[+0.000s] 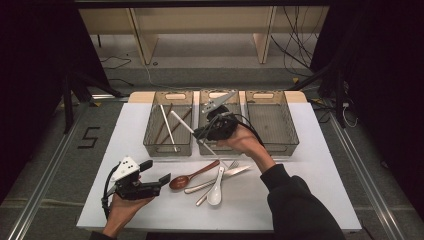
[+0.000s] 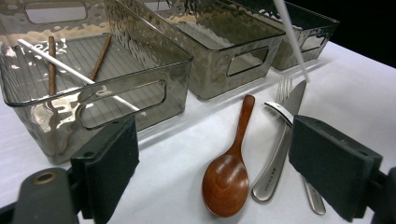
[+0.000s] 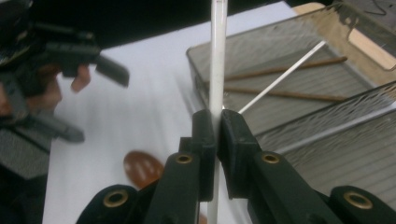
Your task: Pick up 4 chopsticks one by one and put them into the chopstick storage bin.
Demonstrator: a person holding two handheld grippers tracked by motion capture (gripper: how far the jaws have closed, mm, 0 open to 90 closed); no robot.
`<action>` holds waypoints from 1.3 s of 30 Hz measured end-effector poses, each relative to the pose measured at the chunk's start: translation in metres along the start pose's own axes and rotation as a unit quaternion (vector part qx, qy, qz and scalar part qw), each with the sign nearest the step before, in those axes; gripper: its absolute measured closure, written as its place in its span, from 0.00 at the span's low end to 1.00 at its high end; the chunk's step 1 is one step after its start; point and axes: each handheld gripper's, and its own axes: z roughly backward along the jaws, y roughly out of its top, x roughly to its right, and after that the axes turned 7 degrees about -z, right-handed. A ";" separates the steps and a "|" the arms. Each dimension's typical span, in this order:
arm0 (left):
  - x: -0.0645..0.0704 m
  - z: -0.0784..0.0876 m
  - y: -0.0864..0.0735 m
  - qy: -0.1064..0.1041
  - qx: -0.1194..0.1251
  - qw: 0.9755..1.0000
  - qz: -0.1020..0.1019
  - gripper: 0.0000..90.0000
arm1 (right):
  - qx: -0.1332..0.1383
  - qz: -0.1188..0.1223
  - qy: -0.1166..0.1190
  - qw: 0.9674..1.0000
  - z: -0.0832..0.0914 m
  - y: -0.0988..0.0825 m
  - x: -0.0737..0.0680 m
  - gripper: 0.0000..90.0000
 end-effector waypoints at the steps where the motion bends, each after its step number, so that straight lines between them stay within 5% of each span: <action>1: 0.000 0.000 0.000 0.000 0.000 1.000 0.000 0.17 | 0.004 -0.004 -0.001 1.000 -0.002 0.003 0.001 0.95; 13: 0.000 0.001 0.000 -0.001 0.004 1.000 0.004 0.17 | 0.061 -0.048 -0.014 0.997 -0.022 0.031 0.011 0.95; 39: 0.000 0.002 0.001 -0.002 0.005 1.000 0.001 0.17 | 0.106 -0.081 -0.063 0.989 -0.046 0.071 0.016 0.95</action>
